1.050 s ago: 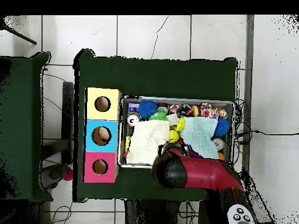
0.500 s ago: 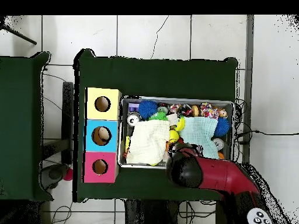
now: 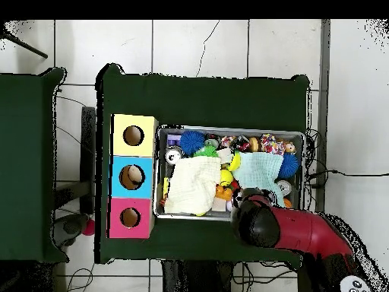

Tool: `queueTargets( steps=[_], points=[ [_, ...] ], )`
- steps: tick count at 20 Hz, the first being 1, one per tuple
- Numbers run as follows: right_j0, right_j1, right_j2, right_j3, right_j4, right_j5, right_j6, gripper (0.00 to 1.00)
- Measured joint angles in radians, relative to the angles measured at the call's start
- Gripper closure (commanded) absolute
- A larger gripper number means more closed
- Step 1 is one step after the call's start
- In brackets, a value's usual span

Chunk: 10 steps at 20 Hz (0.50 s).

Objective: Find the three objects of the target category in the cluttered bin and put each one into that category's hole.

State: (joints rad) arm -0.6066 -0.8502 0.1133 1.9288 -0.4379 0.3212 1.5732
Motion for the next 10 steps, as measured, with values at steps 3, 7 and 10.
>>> queueTargets(
  steps=[3,7,10],
  points=[
    [0.007,0.001,0.000,-0.012,-0.022,0.000,0.000,0.00],
    [0.020,0.001,0.001,-0.040,-0.045,0.000,0.000,0.00],
    [0.019,0.001,0.002,-0.060,-0.051,0.000,0.000,0.00]
  ],
)
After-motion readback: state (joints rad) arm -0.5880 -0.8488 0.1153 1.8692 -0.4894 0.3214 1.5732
